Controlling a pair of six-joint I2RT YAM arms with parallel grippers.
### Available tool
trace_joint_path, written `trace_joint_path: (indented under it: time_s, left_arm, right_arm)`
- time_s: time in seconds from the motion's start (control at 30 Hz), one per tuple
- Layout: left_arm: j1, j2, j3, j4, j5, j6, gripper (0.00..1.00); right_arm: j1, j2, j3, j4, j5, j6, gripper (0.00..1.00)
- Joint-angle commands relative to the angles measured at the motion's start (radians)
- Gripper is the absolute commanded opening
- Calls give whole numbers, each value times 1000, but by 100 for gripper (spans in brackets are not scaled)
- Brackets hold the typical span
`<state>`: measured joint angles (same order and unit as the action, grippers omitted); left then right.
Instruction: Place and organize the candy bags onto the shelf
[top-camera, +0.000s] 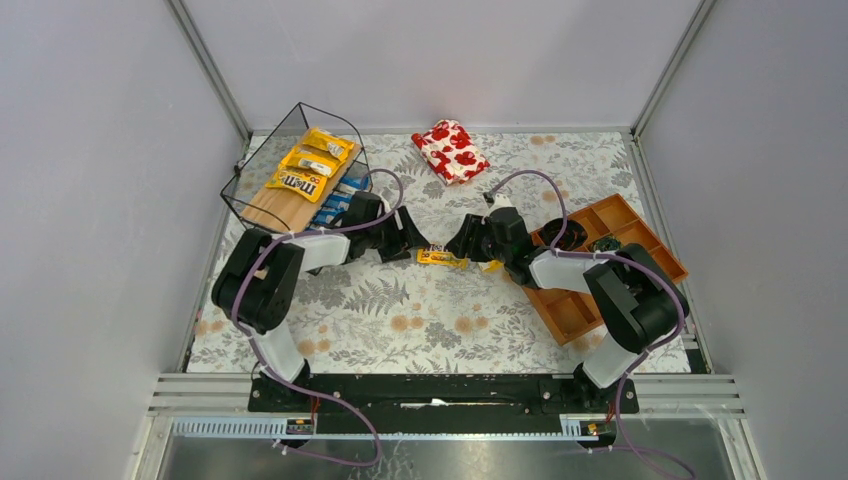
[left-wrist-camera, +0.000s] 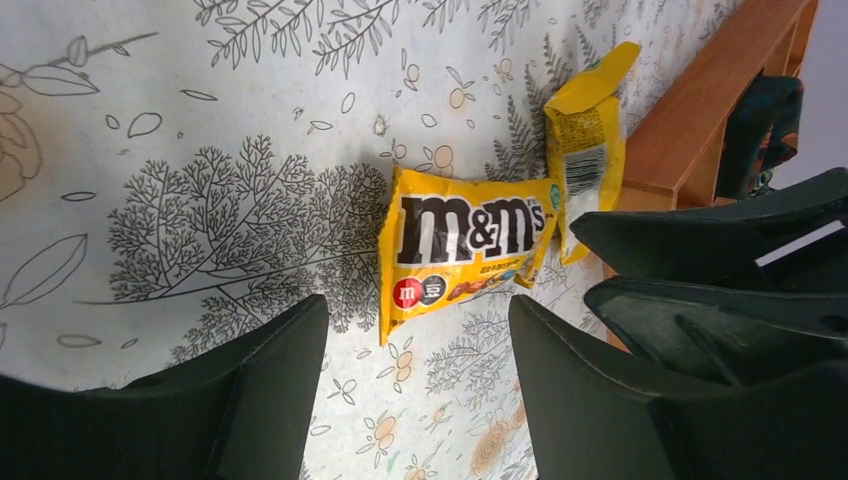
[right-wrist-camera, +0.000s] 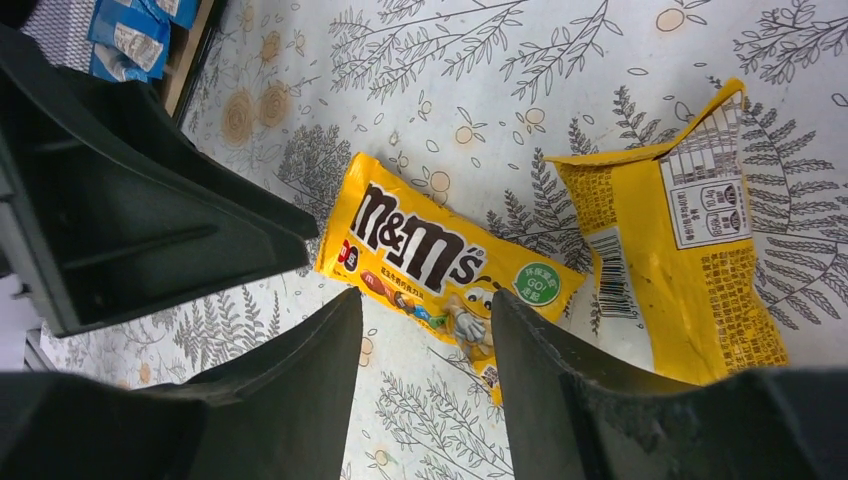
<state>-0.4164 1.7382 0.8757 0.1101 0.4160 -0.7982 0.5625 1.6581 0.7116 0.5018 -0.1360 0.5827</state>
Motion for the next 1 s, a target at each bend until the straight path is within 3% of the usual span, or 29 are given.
trace_joint_path:
  time_s: [0.0,0.27,0.7,0.87,0.97]
  left_arm:
    - [7,52,14,89,70,-13,70]
    - [8,128,14,169,116,-49,62]
    - [22,198,-56,446,217,-202,38]
    - [22,160,-49,430,217,-189,22]
    - [22,99,-33,354,190,-138,15]
  right_arm:
    - [-3,-13,12,19,41,49,57]
    - [-4,58,27,42,15,117,52]
    - [-9,76,38,51,2,108,52]
    - [-16,41,6,102,-16,81,53]
    - [-20,4,-19,132,-14,53,61]
